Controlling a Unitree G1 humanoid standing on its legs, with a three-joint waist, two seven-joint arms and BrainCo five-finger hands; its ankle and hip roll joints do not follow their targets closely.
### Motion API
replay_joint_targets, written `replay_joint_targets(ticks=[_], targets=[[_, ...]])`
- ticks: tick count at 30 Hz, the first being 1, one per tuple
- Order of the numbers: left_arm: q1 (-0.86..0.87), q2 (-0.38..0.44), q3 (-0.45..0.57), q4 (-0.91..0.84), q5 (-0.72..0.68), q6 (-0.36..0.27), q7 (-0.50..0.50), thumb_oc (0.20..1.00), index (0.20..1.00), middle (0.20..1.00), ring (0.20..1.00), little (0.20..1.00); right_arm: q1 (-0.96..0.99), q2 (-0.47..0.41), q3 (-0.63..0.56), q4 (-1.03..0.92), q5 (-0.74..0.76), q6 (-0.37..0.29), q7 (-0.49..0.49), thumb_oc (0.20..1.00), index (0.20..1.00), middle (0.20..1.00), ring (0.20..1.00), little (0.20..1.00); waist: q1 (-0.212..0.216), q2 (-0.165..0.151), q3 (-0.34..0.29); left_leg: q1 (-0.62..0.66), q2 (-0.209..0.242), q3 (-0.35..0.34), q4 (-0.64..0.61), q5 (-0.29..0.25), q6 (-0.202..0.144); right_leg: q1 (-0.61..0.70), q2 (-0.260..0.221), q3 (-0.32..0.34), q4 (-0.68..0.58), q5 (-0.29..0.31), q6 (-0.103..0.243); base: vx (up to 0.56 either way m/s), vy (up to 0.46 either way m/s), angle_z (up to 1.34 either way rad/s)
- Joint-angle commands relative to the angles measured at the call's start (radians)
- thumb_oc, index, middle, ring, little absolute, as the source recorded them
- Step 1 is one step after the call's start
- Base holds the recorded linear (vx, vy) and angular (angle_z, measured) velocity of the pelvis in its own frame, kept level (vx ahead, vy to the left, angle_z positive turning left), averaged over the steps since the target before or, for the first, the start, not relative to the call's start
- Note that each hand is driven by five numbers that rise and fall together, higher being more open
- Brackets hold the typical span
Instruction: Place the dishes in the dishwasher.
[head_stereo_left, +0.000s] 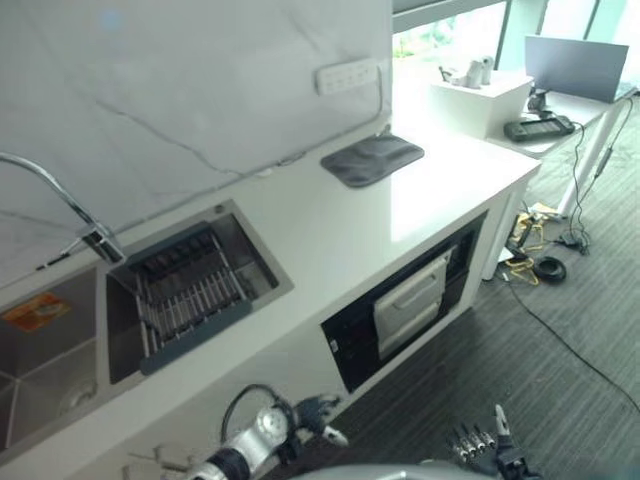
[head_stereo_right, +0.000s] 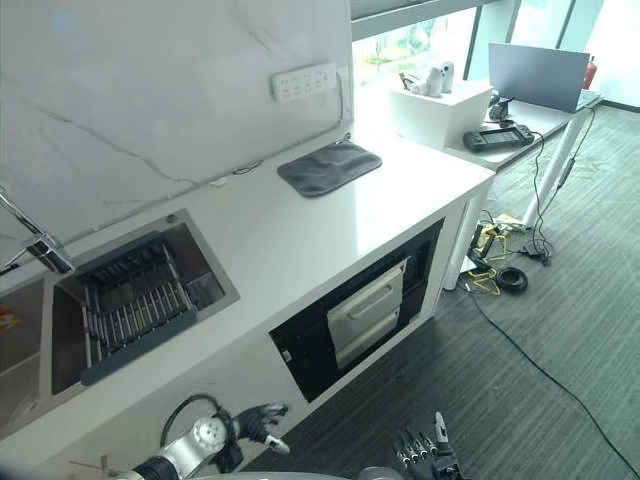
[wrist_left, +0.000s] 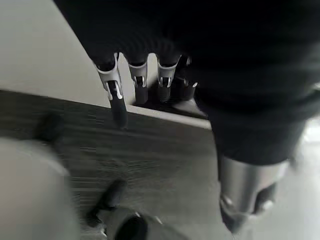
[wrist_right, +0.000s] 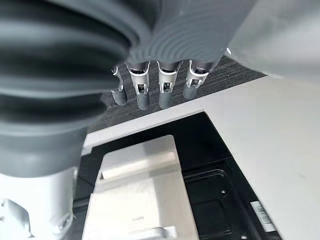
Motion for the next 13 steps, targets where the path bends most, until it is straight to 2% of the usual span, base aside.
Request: replay_joint_targets(ticks=[1, 2, 3, 4, 5, 6, 7, 9, 13], targets=[[-0.027, 0.043, 0.202, 0.076, -0.272, 0.148, 0.150, 1.000, 1.000, 1.000, 1.000, 1.000, -0.026, 0.048, -0.049, -0.036, -0.030, 0.009, -0.013, 1.000, 1.000, 1.000, 1.000, 1.000, -0.006, -0.074, 0.044, 0.046, 0.030, 0.034, -0.021, -0.063, -0.035, 0.168, -0.017, 0.025, -0.271, 0.153, 0.076, 0.05, -0.068, -0.14], [-0.020, 0.041, 0.254, 0.099, -0.328, 0.176, 0.164, 1.000, 1.000, 1.000, 1.000, 1.000, -0.023, 0.049, -0.055, -0.031, -0.033, 0.006, -0.013, 1.000, 1.000, 1.000, 1.000, 1.000, -0.004, -0.075, 0.040, 0.041, 0.035, 0.036, -0.021, -0.060, -0.037, 0.166, -0.016, 0.024, -0.275, 0.156, 0.075, 0.07, -0.077, 0.02], [0.006, 0.036, 0.364, 0.146, -0.368, 0.177, 0.132, 1.000, 1.000, 1.000, 1.000, 1.000, -0.004, 0.046, -0.075, -0.018, -0.046, 0.000, 0.001, 1.000, 1.000, 1.000, 1.000, 1.000, -0.003, -0.078, 0.039, 0.041, 0.042, 0.038, -0.018, -0.060, -0.042, 0.167, -0.017, 0.021, -0.278, 0.156, 0.073, 0.07, -0.038, 0.04], [0.025, 0.023, 0.413, 0.151, -0.468, 0.171, 0.116, 1.000, 1.000, 1.000, 1.000, 1.000, 0.005, 0.044, -0.093, -0.014, -0.064, -0.002, 0.000, 1.000, 1.000, 1.000, 1.000, 1.000, -0.001, -0.078, 0.042, 0.042, 0.045, 0.037, -0.016, -0.062, -0.043, 0.168, -0.019, 0.017, -0.279, 0.156, 0.072, 0.07, -0.021, 0.02], [0.029, 0.019, 0.424, 0.150, -0.498, 0.167, 0.111, 1.000, 1.000, 1.000, 1.000, 1.000, 0.007, 0.044, -0.097, -0.013, -0.076, -0.007, 0.006, 1.000, 1.000, 1.000, 1.000, 1.000, 0.000, -0.077, 0.042, 0.044, 0.045, 0.037, -0.016, -0.063, -0.043, 0.168, -0.020, 0.016, -0.279, 0.156, 0.072, 0.06, 0.011, 0.00], [0.045, 0.008, 0.458, 0.140, -0.600, 0.142, 0.078, 1.000, 1.000, 1.000, 1.000, 1.000, 0.012, 0.044, -0.106, 0.000, -0.132, -0.014, 0.021, 1.000, 1.000, 1.000, 1.000, 1.000, 0.004, -0.075, 0.043, 0.047, 0.044, 0.036, -0.016, -0.068, -0.041, 0.168, -0.024, 0.008, -0.280, 0.153, 0.071, 0.03, 0.017, -0.03], [0.052, 0.003, 0.475, 0.129, -0.623, 0.128, 0.063, 1.000, 1.000, 1.000, 1.000, 1.000, 0.014, 0.044, -0.111, 0.006, -0.170, -0.015, 0.030, 1.000, 1.000, 1.000, 1.000, 1.000, 0.008, -0.073, 0.044, 0.048, 0.042, 0.034, -0.016, -0.071, -0.040, 0.168, -0.027, 0.002, -0.279, 0.152, 0.071, 0.02, 0.017, -0.06], [0.062, -0.003, 0.488, 0.118, -0.616, 0.103, 0.012, 1.000, 1.000, 1.000, 1.000, 1.000, 0.016, 0.049, -0.102, 0.022, -0.257, -0.032, 0.043, 1.000, 1.000, 1.000, 1.000, 1.000, 0.016, -0.071, 0.048, 0.048, 0.036, 0.024, -0.015, -0.076, -0.037, 0.163, -0.031, -0.006, -0.276, 0.150, 0.070, -0.01, 0.007, -0.16], [0.067, -0.012, 0.486, 0.098, -0.629, 0.044, -0.021, 1.000, 1.000, 1.000, 1.000, 1.000, 0.023, 0.044, -0.080, 0.052, -0.432, -0.078, 0.056, 1.000, 1.000, 1.000, 1.000, 1.000, 0.020, -0.071, 0.054, 0.047, 0.029, 0.012, -0.010, -0.083, -0.032, 0.161, -0.030, -0.003, -0.270, 0.145, 0.066, -0.01, 0.000, -0.05]])
